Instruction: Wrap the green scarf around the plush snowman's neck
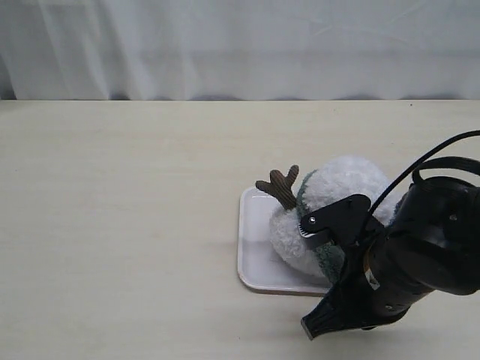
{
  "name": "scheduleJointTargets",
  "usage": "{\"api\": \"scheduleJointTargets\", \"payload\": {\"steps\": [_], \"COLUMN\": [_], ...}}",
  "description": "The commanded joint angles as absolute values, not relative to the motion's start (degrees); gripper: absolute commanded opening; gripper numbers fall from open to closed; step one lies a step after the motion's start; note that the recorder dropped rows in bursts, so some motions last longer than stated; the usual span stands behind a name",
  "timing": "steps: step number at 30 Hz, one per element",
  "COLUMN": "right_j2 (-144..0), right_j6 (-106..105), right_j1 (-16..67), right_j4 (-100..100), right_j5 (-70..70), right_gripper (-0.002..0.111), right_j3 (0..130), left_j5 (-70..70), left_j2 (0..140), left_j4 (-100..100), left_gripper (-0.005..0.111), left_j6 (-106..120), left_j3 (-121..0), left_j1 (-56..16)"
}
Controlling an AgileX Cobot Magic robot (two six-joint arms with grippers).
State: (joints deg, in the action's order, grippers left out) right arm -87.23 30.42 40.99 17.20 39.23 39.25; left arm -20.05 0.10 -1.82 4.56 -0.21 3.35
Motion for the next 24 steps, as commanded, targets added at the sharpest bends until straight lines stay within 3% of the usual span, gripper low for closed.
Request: {"api": "scheduleJointTargets", "payload": {"steps": [1,10,18,24], "right_j2": [-87.16,-89.24,-89.12,-89.12], "right_j6": [29.55,27.70,26.53,26.53], "right_j1": [40.78,40.78,40.78,40.78], "right_j4": [18.45,19.78,20.00,20.50], "right_j5": [38.75,36.78,41.69,44.48], "right_gripper": [0.004,0.005,0.031,0.035], "right_j3": [39.25,39.25,39.25,39.25], "left_j5": [-19.01,-19.01,-19.01,-19.01], "left_j2": [0.00,0.00,0.00,0.00], "left_j4": [-2.21,-2.21,-2.21,-2.21], "left_gripper": [0.000,0.000,0.000,0.000], "left_j6": [4.46,4.46,4.46,4.46], "left_j3": [0.00,0.00,0.00,0.00], "left_j1": [3.07,3.07,3.07,3.07]}}
